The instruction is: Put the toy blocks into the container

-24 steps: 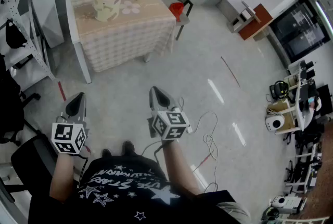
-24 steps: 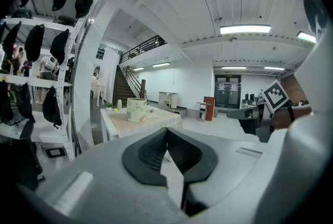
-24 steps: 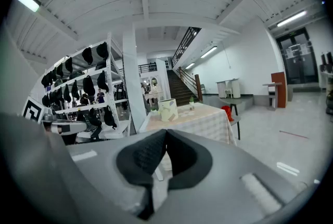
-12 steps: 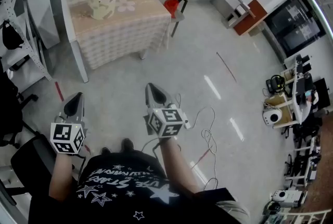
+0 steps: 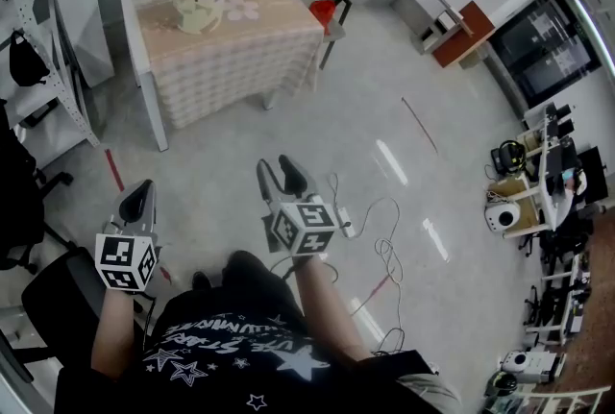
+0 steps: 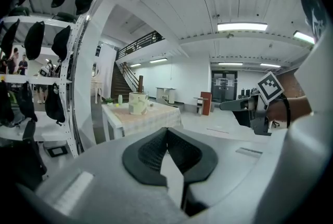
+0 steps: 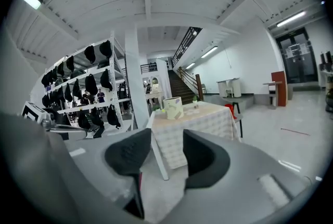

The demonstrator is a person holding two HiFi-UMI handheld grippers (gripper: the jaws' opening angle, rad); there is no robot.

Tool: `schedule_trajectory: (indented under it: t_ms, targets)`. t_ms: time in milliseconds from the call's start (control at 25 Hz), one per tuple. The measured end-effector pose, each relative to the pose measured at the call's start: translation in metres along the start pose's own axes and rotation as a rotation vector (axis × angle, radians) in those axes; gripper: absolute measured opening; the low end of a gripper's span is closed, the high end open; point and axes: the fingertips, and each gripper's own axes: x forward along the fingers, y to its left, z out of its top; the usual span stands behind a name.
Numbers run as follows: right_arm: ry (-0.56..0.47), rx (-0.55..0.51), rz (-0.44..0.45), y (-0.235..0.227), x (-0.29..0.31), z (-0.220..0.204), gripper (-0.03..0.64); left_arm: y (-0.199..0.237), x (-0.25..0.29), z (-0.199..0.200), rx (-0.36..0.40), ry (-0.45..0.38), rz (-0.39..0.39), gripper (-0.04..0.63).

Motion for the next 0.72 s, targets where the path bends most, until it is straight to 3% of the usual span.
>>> schedule_trajectory:
  t_ms: [200, 480, 720]
  targets:
    - [0.044, -0.015, 0.035, 0.007, 0.019, -0.009, 0.341, 0.012, 0.005, -0.003, -0.019, 0.004, 0.009, 0.011]
    - [0.149, -0.024, 0.096, -0.010, 0.082, -0.024, 0.350, 0.032, 0.040, -0.010, -0.025, 0.051, 0.061, 0.011]
    - [0.156, -0.045, 0.173, -0.049, 0.161, 0.006, 0.350, 0.062, 0.109, 0.023, 0.011, 0.039, 0.142, 0.011]
